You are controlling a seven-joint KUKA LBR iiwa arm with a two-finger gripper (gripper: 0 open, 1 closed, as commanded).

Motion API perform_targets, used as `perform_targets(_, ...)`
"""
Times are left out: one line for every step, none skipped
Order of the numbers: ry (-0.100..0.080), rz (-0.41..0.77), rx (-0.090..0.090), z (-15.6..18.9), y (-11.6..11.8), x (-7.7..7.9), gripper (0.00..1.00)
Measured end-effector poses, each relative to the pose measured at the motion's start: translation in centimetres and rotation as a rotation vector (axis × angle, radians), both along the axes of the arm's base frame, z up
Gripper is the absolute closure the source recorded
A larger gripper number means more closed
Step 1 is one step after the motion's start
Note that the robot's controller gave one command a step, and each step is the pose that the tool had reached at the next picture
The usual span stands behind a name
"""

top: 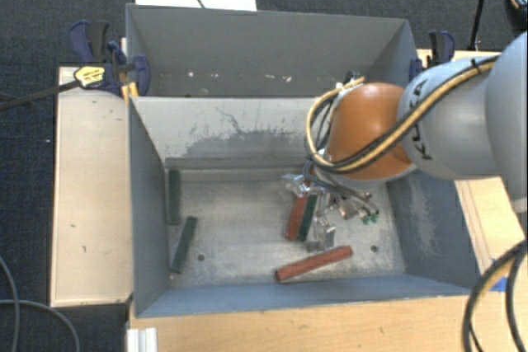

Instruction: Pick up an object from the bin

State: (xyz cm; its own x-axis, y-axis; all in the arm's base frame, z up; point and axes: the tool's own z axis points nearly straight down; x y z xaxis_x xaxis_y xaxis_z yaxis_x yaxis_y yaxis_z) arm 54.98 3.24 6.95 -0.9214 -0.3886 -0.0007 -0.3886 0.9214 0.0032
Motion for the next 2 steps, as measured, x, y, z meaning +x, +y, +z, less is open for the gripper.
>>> perform_targets(-0.005, 0.002, 0.002, 0.2, 0.0, 0.2, 1.0)
perform_targets(-0.012, 0.006, -0.002, 12.8, 1.2, 1.4, 1.0)
